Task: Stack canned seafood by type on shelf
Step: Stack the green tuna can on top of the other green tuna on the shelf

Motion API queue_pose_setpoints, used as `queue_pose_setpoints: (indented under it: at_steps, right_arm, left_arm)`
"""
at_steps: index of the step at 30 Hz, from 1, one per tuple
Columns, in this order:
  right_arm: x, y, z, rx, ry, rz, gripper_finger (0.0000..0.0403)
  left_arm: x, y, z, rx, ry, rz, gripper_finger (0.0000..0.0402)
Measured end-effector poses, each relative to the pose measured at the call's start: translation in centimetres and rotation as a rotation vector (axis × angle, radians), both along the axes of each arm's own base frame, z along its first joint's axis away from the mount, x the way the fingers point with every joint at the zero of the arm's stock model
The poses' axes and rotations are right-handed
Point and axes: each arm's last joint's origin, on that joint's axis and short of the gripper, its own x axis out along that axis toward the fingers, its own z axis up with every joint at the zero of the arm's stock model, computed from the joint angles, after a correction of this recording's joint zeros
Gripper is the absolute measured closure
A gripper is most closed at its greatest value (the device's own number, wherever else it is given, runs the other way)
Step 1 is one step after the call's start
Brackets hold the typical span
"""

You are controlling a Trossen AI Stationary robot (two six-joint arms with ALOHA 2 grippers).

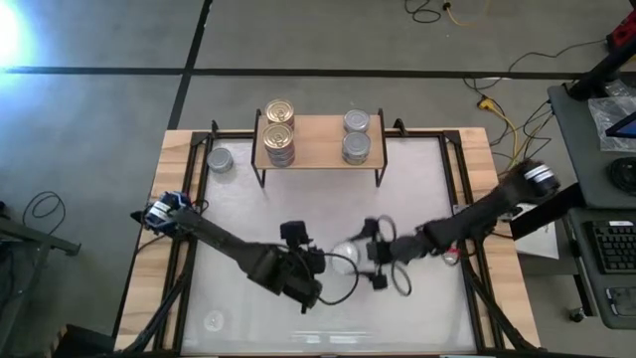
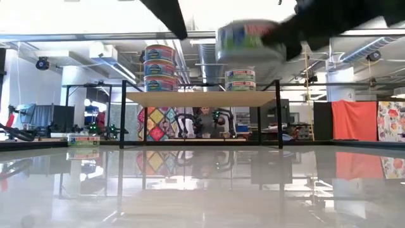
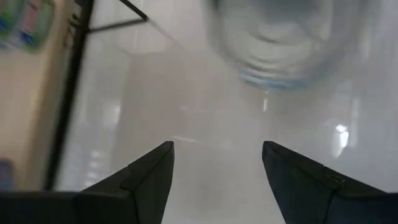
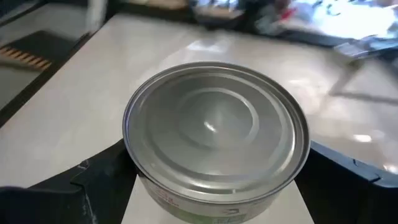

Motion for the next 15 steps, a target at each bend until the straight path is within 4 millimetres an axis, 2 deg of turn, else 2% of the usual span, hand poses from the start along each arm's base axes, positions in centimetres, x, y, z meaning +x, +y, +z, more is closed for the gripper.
queue_pose_setpoints:
  at_steps: [4,9,15]
  right_arm:
    - [-1.3,-3.5,3.5,-0.019,-0.027,-0.095,0.0042]
    - [-2.5,-8.1,7.4,-0.015,-0.068,-0.174,0.0042]
    - [-3.3,-13.3,12.1,-0.013,-0.128,-0.216,0.0042]
  left_arm:
    - [0.2,2.5,3.0,0.078,0.053,-0.061,0.0172]
    - [0.1,7.2,6.4,0.142,0.071,-0.096,0.0172]
    - [-1.8,13.1,11.3,0.156,0.003,-0.057,0.0172]
